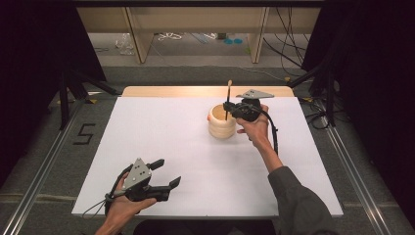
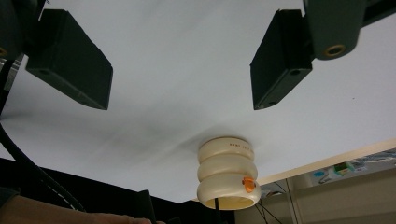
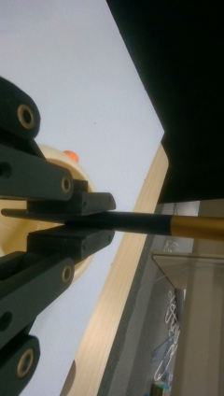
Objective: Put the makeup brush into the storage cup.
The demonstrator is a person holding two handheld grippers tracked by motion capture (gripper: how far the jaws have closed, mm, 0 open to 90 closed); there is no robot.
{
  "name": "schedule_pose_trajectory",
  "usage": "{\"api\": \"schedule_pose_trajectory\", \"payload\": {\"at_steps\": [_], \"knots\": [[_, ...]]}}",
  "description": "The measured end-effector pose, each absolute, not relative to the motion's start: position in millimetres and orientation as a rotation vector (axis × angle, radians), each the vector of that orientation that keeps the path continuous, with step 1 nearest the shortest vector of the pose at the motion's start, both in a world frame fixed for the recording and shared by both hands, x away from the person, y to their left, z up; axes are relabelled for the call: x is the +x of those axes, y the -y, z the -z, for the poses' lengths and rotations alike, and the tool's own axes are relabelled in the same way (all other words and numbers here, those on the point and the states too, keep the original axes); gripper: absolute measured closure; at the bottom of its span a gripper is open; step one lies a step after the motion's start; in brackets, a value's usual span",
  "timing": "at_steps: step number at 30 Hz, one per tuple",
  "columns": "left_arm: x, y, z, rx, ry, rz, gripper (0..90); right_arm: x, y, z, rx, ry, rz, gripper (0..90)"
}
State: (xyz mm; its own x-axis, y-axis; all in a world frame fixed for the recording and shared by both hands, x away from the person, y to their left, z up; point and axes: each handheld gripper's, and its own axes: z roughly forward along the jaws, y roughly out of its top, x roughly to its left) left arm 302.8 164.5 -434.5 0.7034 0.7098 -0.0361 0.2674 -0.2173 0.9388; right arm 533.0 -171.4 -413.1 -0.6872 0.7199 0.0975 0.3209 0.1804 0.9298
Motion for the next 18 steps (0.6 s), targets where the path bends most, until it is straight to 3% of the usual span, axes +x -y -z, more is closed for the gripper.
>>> {"api": "schedule_pose_trajectory", "payload": {"at_steps": [18], "knots": [[302.9, -164.6, 434.6, 1.793, -0.775, -0.492, 21.1, 533.2, 166.1, 425.0, 0.991, -2.120, -1.503, 83.8]]}}
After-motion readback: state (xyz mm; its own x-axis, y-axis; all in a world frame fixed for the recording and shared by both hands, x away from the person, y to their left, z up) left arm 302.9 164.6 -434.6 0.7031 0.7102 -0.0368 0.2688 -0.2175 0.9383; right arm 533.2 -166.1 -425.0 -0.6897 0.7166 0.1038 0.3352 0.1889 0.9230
